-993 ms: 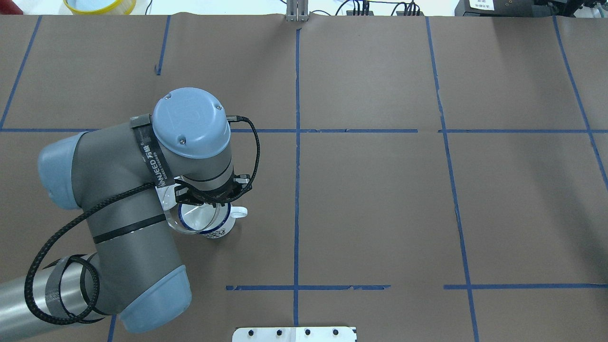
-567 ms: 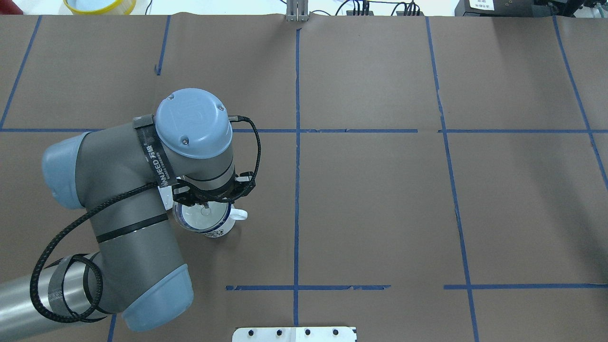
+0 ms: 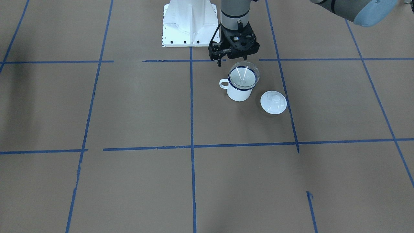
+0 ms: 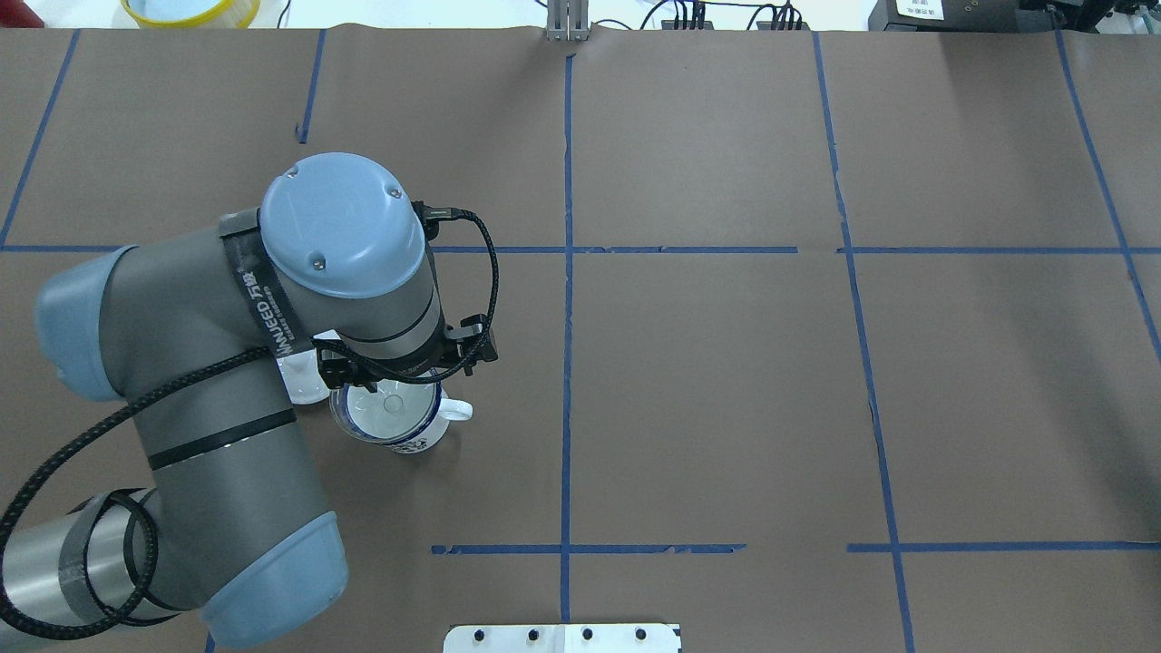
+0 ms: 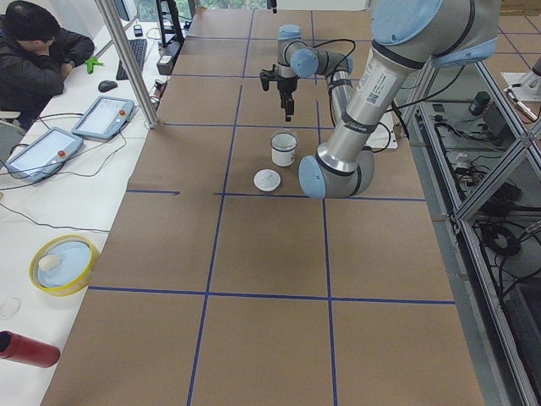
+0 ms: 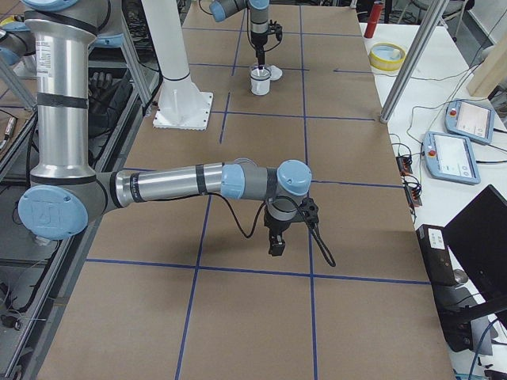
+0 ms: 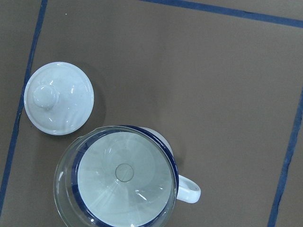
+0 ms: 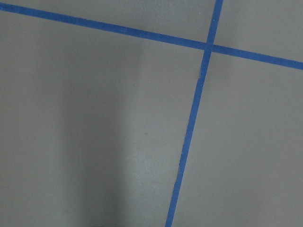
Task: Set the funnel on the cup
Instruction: 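Open the left gripper to release the funnel on the mug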
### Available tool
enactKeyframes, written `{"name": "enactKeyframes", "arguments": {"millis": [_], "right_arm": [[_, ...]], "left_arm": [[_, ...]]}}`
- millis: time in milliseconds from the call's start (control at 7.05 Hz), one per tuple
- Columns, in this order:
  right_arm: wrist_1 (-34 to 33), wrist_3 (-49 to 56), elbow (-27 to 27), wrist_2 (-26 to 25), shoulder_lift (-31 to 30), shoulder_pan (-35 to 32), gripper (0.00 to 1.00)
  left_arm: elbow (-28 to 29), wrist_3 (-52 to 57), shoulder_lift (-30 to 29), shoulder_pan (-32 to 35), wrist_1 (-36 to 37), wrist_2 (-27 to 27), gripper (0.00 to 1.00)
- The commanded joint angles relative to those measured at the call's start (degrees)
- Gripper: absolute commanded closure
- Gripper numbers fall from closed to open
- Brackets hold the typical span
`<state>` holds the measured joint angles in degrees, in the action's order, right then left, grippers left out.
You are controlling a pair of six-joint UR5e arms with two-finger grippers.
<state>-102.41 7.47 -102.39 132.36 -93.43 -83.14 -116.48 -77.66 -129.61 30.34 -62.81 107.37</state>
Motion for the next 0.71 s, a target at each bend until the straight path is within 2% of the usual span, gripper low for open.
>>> {"name": "enactKeyframes", "arguments": {"millis": [0, 142, 426, 567], "right_arm": [[0.02, 0.0, 0.0, 0.0, 0.0, 0.0, 0.0], [0.02, 0.0, 0.09, 0.0, 0.0, 0.0, 0.0], [0.02, 0.0, 0.0, 0.0, 0.0, 0.0, 0.0], [0.02, 0.0, 0.09, 0.0, 0.0, 0.0, 0.0]], "left_arm": [[-1.2, 9.22, 0.06, 9.4, -1.35, 1.78, 0.0], [-1.2, 15.89, 1.11, 14.86, -1.35, 5.18, 0.0], [-1.12, 32.06, 6.63, 28.47, -1.35, 13.53, 0.0], [-0.77, 39.35, 9.87, 33.94, -1.61, 15.92, 0.0]]}}
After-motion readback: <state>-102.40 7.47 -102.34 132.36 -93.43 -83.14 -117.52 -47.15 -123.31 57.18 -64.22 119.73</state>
